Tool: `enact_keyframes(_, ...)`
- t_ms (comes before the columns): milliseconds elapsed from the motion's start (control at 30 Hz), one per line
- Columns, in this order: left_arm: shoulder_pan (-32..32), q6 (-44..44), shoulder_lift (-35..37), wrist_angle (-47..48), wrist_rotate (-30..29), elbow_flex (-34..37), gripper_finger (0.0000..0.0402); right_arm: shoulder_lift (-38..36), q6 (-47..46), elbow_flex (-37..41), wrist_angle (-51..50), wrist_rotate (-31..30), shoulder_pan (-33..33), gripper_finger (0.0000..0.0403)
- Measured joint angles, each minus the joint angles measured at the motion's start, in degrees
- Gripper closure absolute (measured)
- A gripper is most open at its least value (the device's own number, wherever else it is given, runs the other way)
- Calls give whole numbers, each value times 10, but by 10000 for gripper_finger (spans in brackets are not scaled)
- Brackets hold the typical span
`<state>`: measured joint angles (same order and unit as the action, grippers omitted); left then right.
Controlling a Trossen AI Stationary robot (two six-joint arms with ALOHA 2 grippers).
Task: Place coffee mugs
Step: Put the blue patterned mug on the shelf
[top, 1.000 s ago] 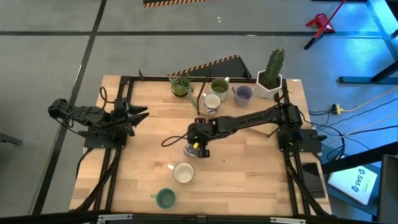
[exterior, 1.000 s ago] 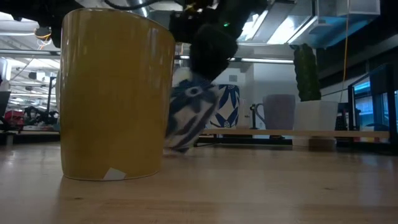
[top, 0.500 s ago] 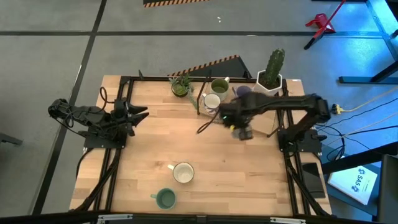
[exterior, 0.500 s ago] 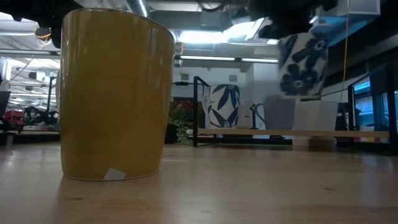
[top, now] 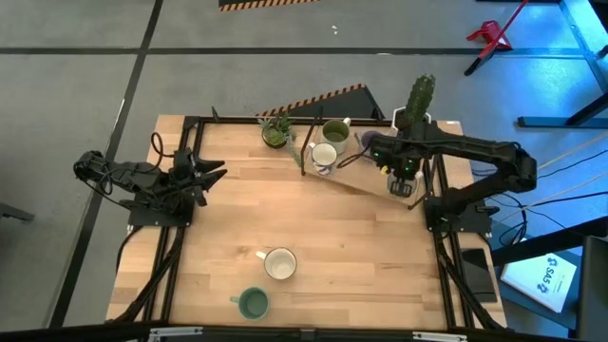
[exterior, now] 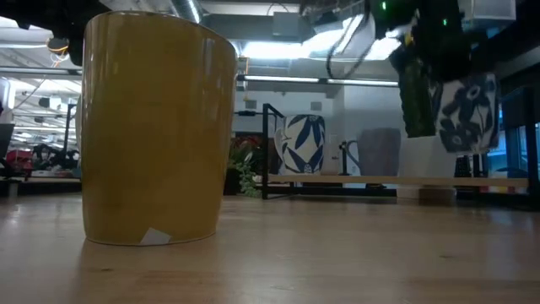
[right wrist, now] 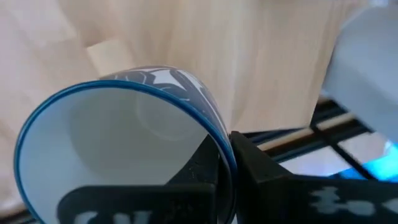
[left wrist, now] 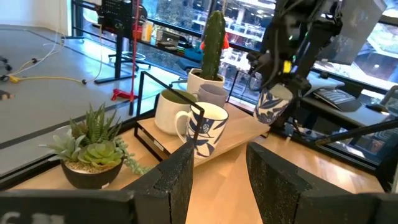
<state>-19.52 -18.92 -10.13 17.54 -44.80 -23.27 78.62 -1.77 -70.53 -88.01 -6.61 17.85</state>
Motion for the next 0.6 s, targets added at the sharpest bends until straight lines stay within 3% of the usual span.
enact_keyframes(133,0,0,0,0,-10,0,259,-11,-1,38,65,6,46,402)
enact_keyframes(600,0,0,0,0,-10,0,259,-13,102,59,119,14,228,403)
